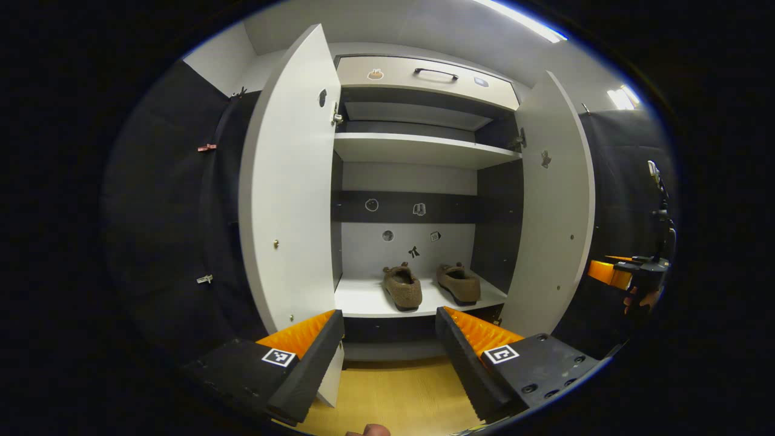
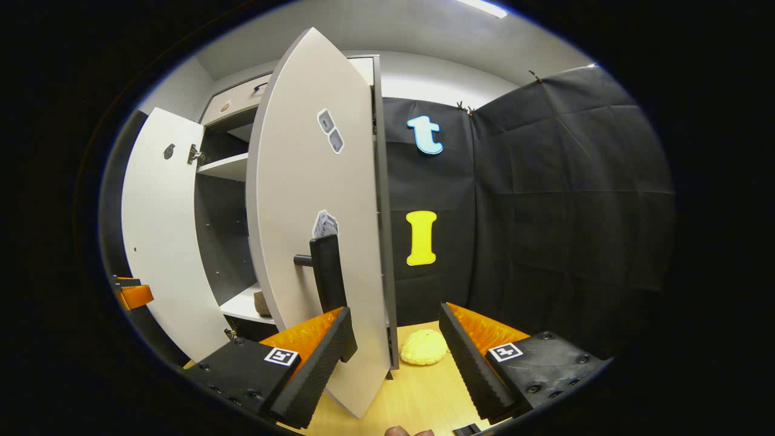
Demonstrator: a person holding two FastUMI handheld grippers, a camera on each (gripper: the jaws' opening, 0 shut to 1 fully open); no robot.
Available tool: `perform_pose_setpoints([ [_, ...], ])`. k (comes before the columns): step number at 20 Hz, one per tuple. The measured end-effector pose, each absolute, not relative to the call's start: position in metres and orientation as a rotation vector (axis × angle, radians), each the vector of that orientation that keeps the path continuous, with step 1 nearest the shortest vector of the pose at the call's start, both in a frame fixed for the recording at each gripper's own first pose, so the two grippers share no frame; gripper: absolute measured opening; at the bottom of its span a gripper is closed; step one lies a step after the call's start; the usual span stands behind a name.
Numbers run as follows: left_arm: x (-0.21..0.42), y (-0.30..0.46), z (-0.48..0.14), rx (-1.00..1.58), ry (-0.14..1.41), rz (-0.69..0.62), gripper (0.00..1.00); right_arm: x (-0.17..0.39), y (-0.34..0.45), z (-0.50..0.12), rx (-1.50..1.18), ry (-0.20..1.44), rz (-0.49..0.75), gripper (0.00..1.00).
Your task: Grab one shoe with the right hand and put it into the shoe cabinet, grab the other shoe with the left hand and put it into the shoe cabinet; then close the right door with the right hand and the left door with the left hand.
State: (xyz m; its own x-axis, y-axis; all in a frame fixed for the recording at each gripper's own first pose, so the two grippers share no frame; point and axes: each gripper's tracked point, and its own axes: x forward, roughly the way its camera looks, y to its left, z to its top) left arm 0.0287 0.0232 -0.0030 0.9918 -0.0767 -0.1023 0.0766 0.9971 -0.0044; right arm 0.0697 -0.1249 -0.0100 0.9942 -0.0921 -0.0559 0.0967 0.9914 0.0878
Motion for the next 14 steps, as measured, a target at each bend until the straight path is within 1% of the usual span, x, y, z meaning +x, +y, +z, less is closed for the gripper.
perform_pose_setpoints([
  [3,0.02,0.041,-0.006,0.013,0.109,-0.066,0.97,0.078,-0.094,-0.011,0.111,0.053,-0.07,0.98],
  [7,0.011,0.069,-0.008,0.016,0.119,-0.045,0.97,0.092,-0.045,-0.008,0.128,0.051,-0.003,0.98],
  [8,0.009,0.077,-0.009,0.016,0.118,-0.034,0.97,0.094,-0.033,-0.009,0.135,0.056,0.018,1.0],
  [9,0.007,0.087,-0.007,0.017,0.117,-0.022,0.97,0.094,-0.021,-0.01,0.137,0.06,0.036,0.98],
  [14,-0.004,0.148,-0.002,0.024,0.109,0.058,0.97,0.085,0.022,-0.015,0.104,0.064,0.093,0.98],
])
